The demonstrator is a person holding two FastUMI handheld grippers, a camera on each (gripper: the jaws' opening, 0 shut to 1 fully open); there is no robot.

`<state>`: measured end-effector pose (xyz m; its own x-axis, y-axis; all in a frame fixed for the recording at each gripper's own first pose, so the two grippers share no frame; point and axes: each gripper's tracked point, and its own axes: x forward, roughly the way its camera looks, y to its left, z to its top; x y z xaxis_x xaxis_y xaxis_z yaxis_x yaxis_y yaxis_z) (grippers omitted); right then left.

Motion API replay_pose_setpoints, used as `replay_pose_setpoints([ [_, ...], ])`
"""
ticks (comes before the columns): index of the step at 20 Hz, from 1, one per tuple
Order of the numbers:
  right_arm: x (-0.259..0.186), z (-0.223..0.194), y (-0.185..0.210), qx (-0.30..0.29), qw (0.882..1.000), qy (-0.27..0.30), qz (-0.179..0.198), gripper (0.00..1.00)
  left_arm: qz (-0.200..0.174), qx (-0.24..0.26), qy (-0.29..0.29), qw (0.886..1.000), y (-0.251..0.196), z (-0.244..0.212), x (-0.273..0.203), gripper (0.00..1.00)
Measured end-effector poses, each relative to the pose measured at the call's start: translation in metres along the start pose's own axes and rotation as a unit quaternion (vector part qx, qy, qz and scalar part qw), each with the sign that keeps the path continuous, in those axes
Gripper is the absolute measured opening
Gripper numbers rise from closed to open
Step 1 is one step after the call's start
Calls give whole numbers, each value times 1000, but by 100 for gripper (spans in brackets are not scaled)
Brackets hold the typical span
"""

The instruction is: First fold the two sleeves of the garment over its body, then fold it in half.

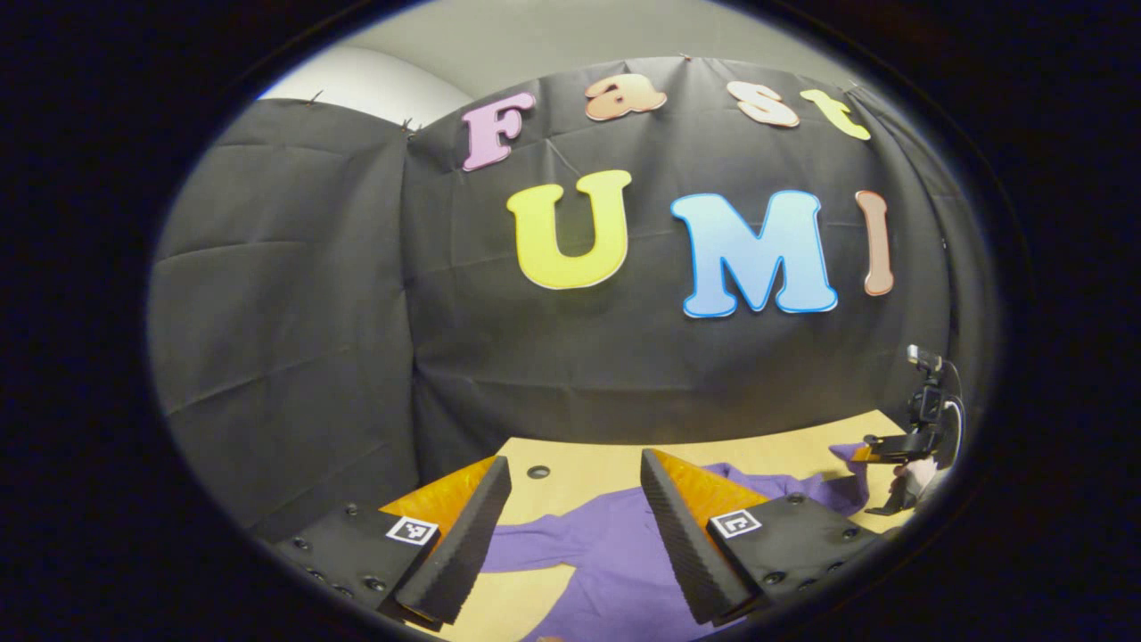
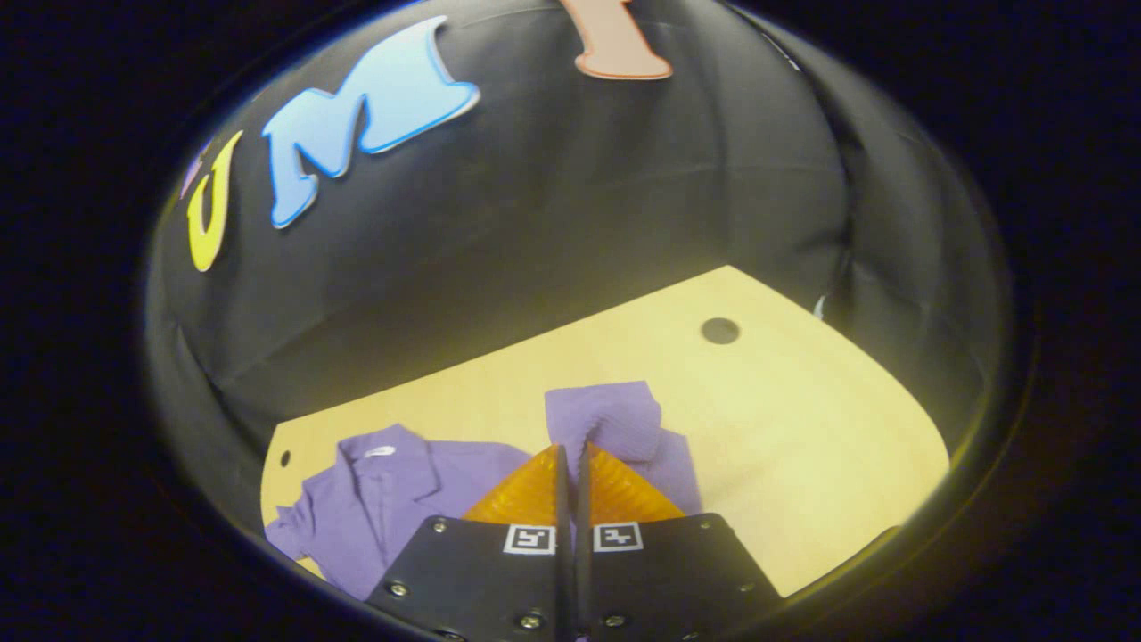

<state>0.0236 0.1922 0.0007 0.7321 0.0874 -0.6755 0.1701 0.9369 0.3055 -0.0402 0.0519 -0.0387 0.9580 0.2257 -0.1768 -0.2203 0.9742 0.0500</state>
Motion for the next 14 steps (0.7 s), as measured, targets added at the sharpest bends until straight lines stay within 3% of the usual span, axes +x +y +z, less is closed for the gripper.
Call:
replay_pose_setpoints([
  [7,-5,-49,145,-41,996,31,76,1,32,-4,11,999,28,-9,-5,98],
  [14,-14,-104,253,-78,987,65,127,1,58,-9,19,998,51,-15,-5,98],
])
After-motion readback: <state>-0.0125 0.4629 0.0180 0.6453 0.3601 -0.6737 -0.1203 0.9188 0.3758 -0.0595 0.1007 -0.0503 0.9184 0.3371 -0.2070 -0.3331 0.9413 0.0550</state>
